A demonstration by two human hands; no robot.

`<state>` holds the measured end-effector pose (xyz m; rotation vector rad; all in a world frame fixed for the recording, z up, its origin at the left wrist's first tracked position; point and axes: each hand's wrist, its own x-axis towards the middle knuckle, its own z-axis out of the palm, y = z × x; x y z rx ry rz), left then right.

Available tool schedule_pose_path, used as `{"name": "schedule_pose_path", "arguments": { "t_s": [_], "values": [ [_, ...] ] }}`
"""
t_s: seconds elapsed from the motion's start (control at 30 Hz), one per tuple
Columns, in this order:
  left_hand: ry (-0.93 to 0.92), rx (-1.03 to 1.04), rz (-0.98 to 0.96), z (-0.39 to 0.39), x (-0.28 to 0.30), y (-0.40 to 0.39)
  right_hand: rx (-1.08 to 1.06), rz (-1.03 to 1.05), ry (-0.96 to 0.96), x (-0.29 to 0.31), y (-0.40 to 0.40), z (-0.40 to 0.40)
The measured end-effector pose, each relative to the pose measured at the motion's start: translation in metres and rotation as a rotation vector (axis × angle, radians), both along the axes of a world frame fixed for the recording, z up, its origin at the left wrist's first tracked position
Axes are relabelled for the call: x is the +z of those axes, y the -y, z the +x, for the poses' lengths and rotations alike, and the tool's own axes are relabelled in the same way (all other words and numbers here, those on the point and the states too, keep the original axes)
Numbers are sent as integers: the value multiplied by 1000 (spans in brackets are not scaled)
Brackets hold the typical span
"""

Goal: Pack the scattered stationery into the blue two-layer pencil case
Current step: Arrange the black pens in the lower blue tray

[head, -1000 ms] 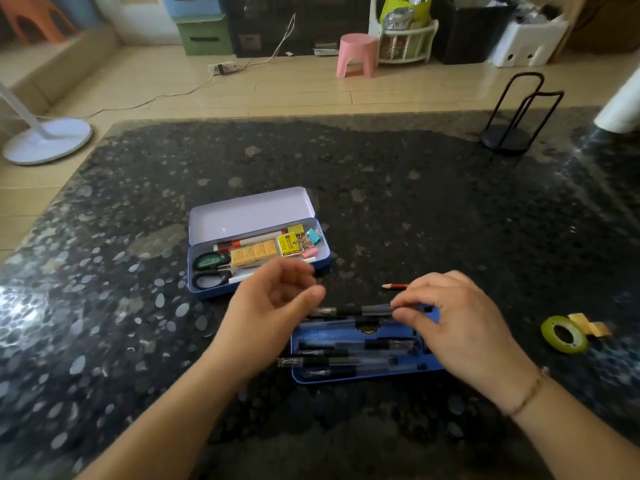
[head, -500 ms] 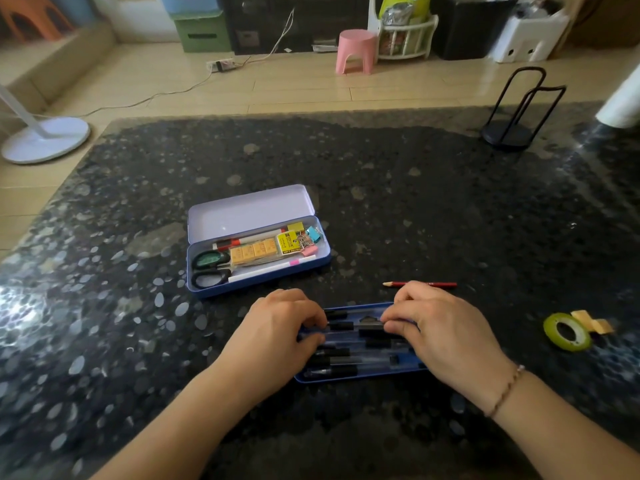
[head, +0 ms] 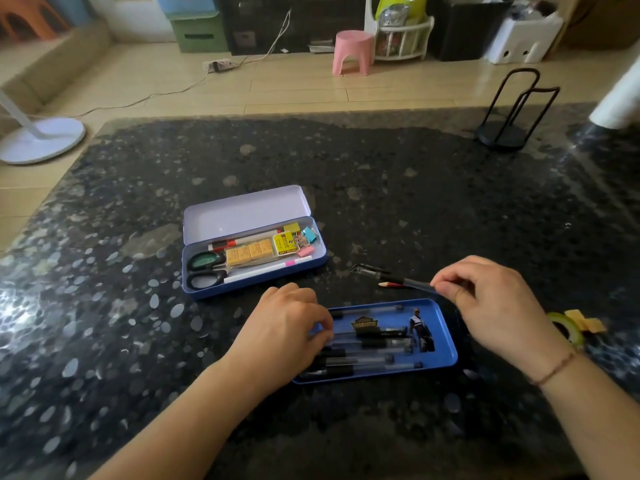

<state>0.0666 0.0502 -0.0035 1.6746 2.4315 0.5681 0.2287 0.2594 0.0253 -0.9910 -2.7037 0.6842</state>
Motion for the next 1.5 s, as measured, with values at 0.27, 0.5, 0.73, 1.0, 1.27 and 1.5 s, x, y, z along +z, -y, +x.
{"name": "schedule_pose_path", "arguments": {
  "t_s": [0.27, 0.5, 0.73, 1.0, 1.27, 1.5],
  "values": [
    [-75, 39, 31, -1, -7, -2, 15, -38, -22, -3, 3, -2],
    [30, 113, 53, -5, -9, -4, 45, -45, 4, -1, 4, -1],
    [87, 161, 70, -5, -8, -3, 160, -60, 89, 1, 12, -2],
    [158, 191, 141, -15, -3, 12, 352, 127, 89, -12, 44, -13],
    [56, 44, 23, -16, -3, 15, 364, 292, 67, -17, 54, -19],
    [42, 60, 27, -14, -7, 13, 286, 118, 317, 8, 35, -1]
  ]
}}
